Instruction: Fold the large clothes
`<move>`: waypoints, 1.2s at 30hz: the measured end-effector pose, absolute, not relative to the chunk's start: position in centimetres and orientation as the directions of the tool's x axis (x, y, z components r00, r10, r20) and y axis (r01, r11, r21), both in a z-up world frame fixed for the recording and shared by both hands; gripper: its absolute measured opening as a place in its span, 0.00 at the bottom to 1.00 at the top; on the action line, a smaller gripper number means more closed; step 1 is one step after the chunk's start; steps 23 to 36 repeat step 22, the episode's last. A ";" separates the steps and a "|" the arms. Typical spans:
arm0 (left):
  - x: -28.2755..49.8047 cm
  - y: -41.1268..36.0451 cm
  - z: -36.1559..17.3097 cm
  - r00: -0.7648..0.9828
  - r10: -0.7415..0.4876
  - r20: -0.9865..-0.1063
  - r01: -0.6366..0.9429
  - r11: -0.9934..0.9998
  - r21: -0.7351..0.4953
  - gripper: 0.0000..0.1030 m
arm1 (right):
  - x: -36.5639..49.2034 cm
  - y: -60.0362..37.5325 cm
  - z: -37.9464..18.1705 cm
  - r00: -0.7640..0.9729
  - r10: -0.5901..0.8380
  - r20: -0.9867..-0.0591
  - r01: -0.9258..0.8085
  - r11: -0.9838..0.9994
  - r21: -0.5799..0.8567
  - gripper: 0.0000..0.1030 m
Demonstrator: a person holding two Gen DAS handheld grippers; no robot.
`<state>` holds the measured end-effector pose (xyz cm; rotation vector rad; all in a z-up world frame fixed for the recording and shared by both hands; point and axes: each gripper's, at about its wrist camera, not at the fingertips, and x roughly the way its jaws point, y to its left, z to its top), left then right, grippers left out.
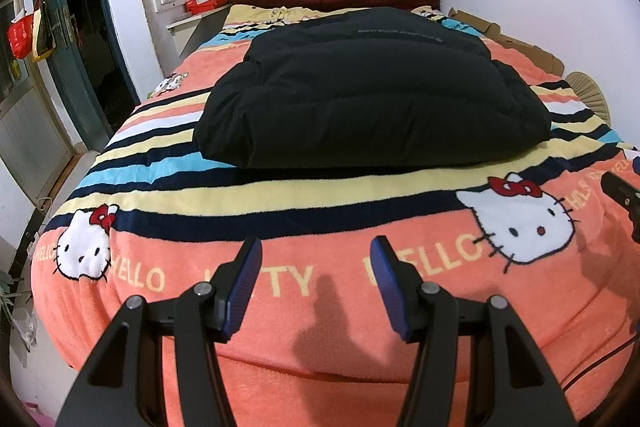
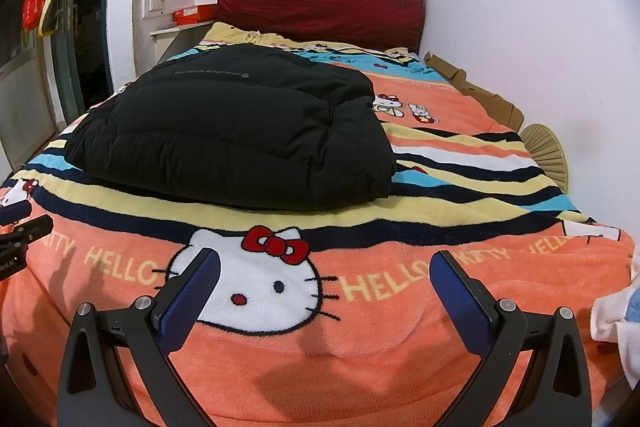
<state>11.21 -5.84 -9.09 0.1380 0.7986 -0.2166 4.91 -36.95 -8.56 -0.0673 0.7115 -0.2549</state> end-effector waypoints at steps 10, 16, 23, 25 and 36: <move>11.1 -5.9 -8.9 0.679 -0.142 -0.720 0.247 0.968 0.042 0.53 | 5.0 -37.2 -8.4 0.733 -0.249 -0.634 0.199 0.968 -0.149 1.00; 11.1 -5.9 -9.0 0.679 -0.141 -0.721 0.247 0.968 0.042 0.53 | 5.0 -37.2 -8.4 0.732 -0.249 -0.634 0.199 0.968 -0.150 1.00; 11.2 -5.8 -8.9 0.674 -0.138 -0.726 0.241 0.970 0.039 0.53 | 5.0 -37.2 -8.4 0.733 -0.249 -0.634 0.200 0.968 -0.148 1.00; 11.2 -5.8 -8.9 0.674 -0.138 -0.726 0.241 0.970 0.039 0.53 | 5.0 -37.2 -8.4 0.733 -0.249 -0.634 0.200 0.968 -0.148 1.00; 11.2 -5.8 -8.9 0.674 -0.138 -0.726 0.241 0.970 0.039 0.53 | 5.0 -37.2 -8.4 0.733 -0.249 -0.634 0.200 0.968 -0.148 1.00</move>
